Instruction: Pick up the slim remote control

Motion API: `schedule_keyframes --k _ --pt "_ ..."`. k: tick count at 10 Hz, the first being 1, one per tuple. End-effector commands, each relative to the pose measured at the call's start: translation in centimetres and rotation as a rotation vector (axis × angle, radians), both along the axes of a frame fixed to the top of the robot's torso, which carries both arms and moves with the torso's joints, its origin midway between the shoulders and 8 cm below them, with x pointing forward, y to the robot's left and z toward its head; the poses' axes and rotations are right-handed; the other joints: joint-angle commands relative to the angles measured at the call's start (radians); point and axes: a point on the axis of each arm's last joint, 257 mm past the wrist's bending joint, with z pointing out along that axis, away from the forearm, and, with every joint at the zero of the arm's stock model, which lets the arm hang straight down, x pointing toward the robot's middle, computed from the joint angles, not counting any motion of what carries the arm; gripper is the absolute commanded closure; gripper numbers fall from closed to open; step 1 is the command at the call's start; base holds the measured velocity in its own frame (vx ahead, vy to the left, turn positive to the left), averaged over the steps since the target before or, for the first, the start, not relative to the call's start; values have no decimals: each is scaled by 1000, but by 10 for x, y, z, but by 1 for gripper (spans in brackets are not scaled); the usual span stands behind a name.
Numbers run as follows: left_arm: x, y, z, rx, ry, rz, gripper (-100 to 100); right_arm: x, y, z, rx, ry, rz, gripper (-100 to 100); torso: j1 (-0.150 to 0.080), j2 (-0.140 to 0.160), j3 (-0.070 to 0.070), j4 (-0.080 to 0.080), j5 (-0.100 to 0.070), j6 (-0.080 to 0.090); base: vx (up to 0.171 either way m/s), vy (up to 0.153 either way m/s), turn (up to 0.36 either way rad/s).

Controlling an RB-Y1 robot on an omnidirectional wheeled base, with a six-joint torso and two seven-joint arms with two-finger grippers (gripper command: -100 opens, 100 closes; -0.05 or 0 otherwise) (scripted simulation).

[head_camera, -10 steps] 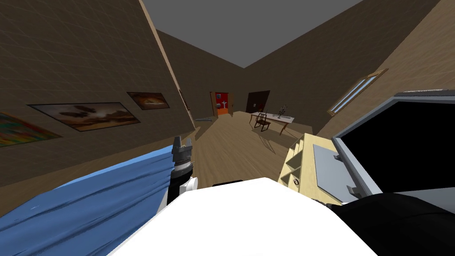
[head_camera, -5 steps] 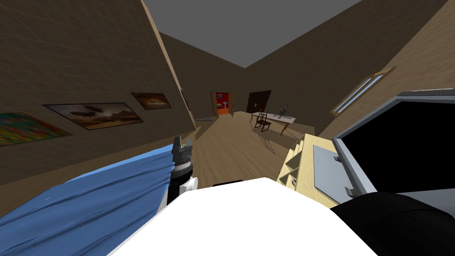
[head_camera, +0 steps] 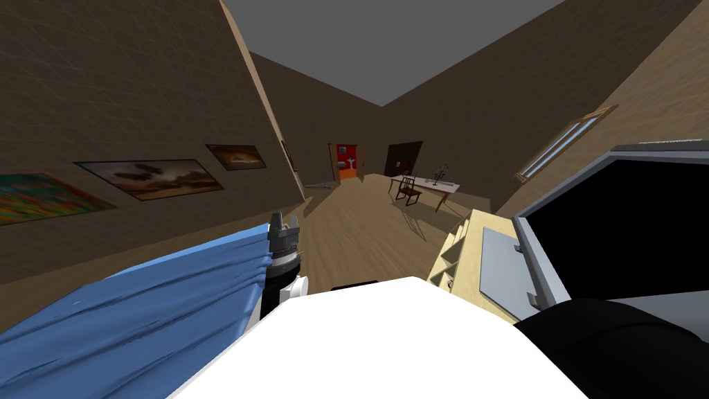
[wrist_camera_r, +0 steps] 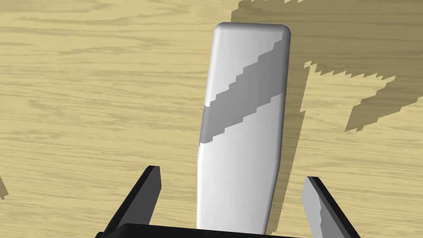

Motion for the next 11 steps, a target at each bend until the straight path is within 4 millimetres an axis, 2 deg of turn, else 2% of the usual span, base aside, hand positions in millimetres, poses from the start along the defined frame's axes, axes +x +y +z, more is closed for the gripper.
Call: schedule_keyframes --k 1,2,5,6,7,11 --pt "0 0 0 0 0 0 0 0 0 0 0 0 0 0 0 0 0 0 0 0 -3 -19 2" --pt "0 0 0 0 0 0 0 0 6 -9 -1 3 -34 -100 5 -1 -1 0 1 0 -63 -11 204" --pt "0 0 0 0 0 0 0 1 15 -21 -2 8 -75 -100 9 3 2 1 2 0 -82 6 193" --pt "0 0 0 0 0 0 0 2 13 -18 0 6 -63 -100 9 3 2 1 2 0 -32 1 34" --pt "0 0 0 0 0 0 0 2 13 -19 -1 6 -67 100 8 1 1 0 2 1 -7 3 -16" --pt "0 0 0 0 0 0 0 1 14 -19 2 7 -67 100 6 -1 -1 0 2 0 0 0 0"
